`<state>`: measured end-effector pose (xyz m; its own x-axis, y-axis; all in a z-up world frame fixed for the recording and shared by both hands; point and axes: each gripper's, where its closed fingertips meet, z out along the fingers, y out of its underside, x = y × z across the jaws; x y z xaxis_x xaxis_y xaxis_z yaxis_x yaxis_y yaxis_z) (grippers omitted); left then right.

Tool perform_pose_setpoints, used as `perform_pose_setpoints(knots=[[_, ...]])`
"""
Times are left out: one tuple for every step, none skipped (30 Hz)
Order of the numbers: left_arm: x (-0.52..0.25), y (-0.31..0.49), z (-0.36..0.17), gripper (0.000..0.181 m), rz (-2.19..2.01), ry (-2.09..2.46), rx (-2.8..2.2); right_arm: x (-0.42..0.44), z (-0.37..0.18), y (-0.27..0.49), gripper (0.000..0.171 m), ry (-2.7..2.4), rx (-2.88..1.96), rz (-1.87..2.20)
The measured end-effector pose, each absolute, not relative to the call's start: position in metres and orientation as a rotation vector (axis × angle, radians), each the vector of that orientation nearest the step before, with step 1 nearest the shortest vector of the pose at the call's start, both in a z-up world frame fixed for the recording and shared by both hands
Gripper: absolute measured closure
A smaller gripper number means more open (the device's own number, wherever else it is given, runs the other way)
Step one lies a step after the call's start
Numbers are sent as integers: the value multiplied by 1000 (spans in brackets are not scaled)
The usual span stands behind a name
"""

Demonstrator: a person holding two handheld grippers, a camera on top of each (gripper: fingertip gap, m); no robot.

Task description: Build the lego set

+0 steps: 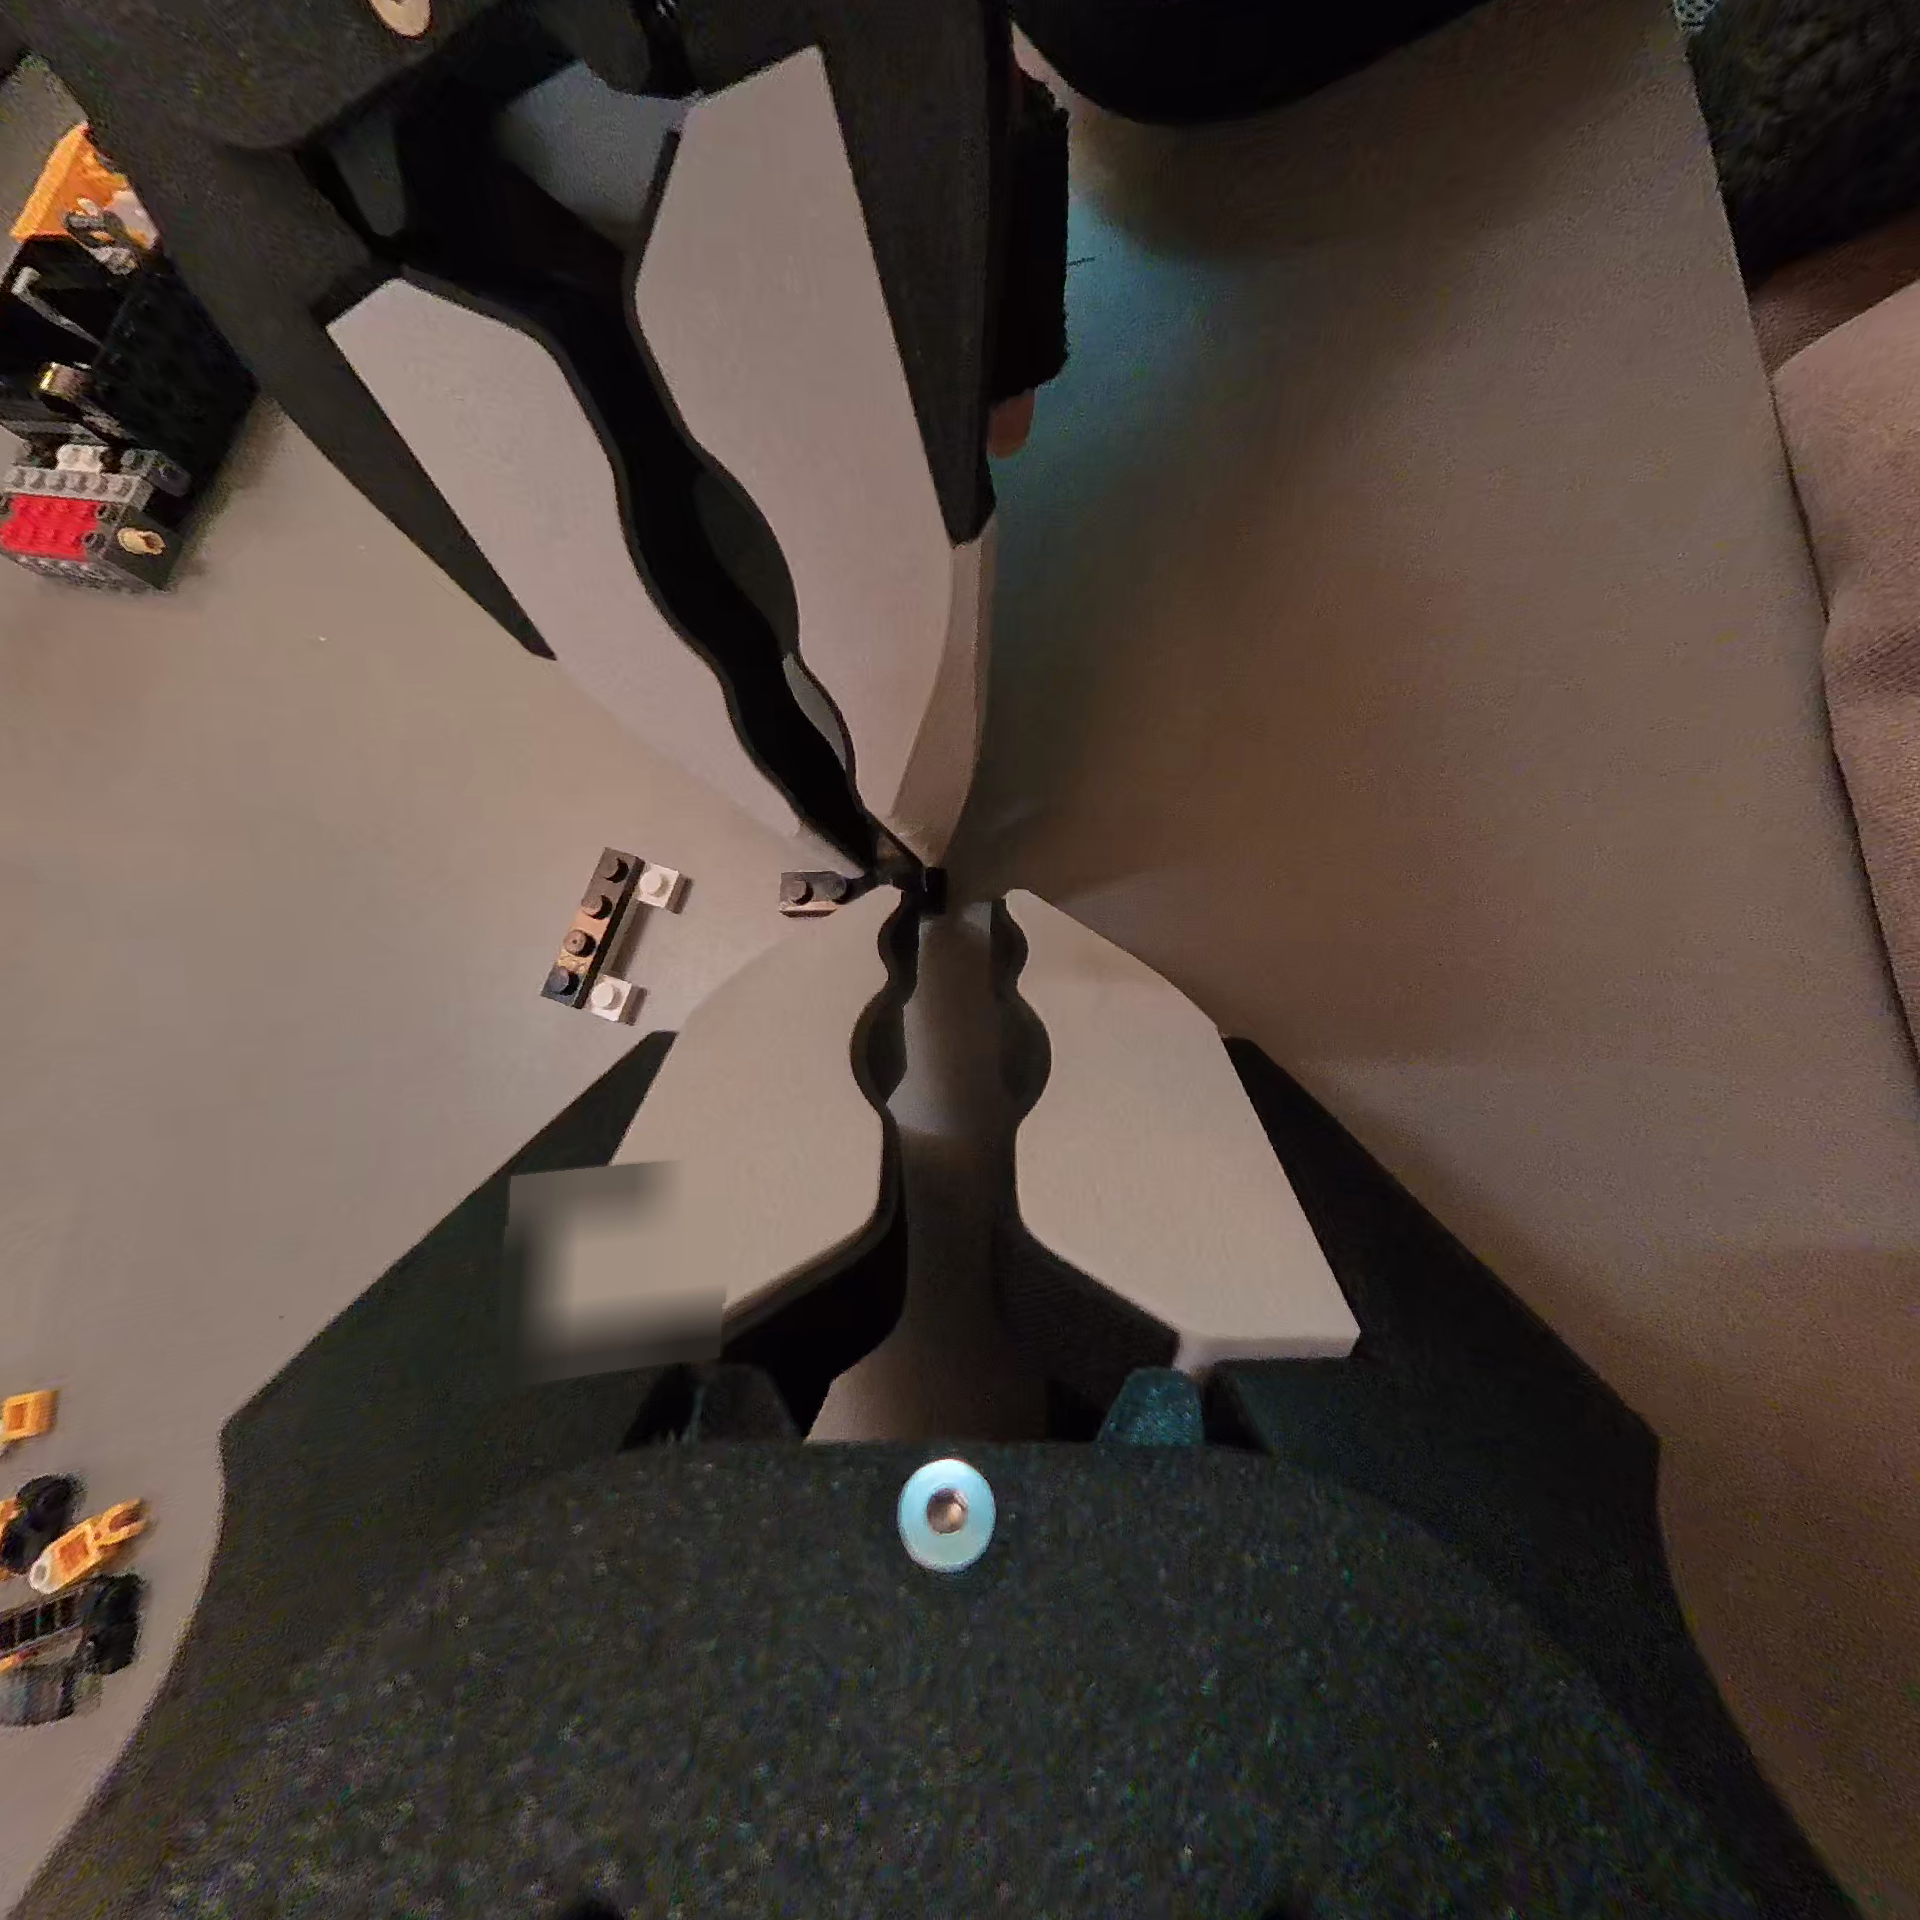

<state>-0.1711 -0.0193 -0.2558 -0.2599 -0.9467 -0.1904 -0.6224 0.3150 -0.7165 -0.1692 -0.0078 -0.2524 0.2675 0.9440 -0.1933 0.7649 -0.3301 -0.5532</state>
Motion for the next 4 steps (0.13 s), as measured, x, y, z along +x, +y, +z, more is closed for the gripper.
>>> perform_pose_setpoints(knots=[[-171, -19, -256, 169, -689, 1981, -1382, -169, -253, -8, 164, -1556, -2194, 710], [-171, -19, -256, 169, -688, 1981, -1383, -169, -253, -8, 163, -1555, -2195, 709], [-171, -19, -256, 169, -688, 1981, -1384, -169, -254, -8, 163, -1552, -2196, 704], [-171, -19, -257, 169, -687, 1982, -1385, -169, -255, -7, 163, -1553, -2200, 696]])
